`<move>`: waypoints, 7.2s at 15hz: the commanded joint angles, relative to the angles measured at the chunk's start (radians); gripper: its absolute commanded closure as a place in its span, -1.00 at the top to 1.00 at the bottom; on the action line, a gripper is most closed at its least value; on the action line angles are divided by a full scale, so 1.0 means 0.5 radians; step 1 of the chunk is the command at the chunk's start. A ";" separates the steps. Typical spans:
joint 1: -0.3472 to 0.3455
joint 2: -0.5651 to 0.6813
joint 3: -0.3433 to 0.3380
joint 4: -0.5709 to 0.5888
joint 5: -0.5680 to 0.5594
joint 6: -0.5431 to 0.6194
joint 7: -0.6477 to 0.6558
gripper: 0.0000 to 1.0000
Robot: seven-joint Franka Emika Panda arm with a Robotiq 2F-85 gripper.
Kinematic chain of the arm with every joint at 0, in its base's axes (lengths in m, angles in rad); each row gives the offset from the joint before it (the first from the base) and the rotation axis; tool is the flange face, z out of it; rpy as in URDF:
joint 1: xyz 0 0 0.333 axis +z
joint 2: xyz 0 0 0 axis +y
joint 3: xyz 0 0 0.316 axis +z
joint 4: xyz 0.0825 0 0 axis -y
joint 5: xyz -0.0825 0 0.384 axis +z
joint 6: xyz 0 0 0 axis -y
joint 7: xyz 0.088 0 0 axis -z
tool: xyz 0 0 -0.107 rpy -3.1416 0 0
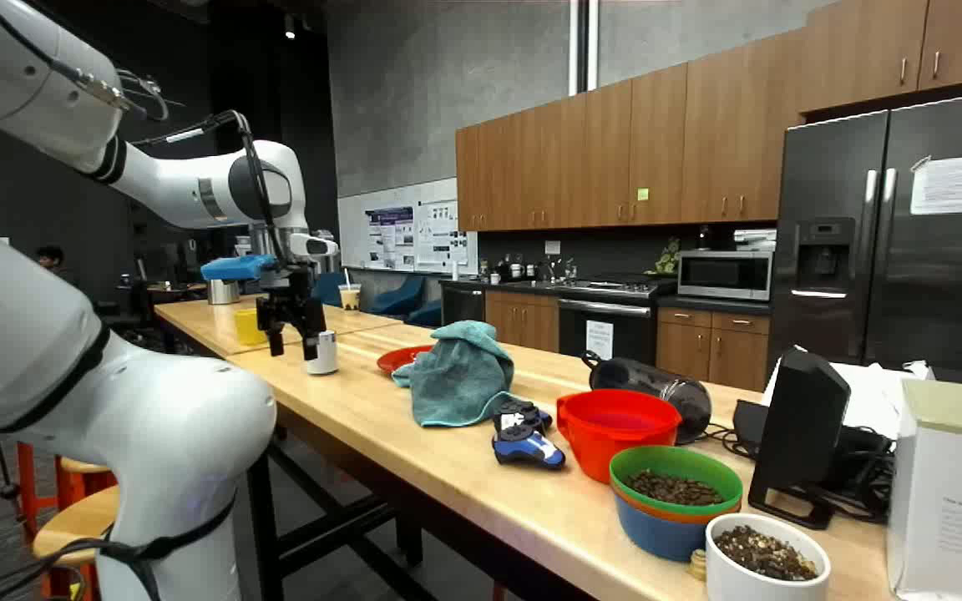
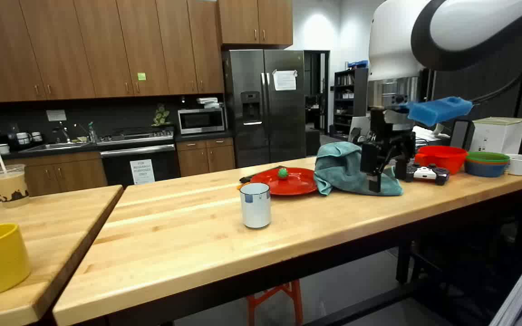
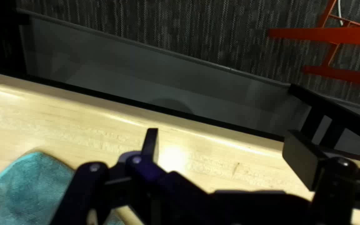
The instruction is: Put the blue towel on the orange plate
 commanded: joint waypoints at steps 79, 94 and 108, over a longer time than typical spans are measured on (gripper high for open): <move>-0.951 0.006 0.503 -0.150 -1.474 1.391 0.635 1.00; -0.867 0.129 0.454 0.015 -1.387 1.152 0.508 1.00; -0.759 0.598 0.427 0.592 -1.782 0.445 0.924 1.00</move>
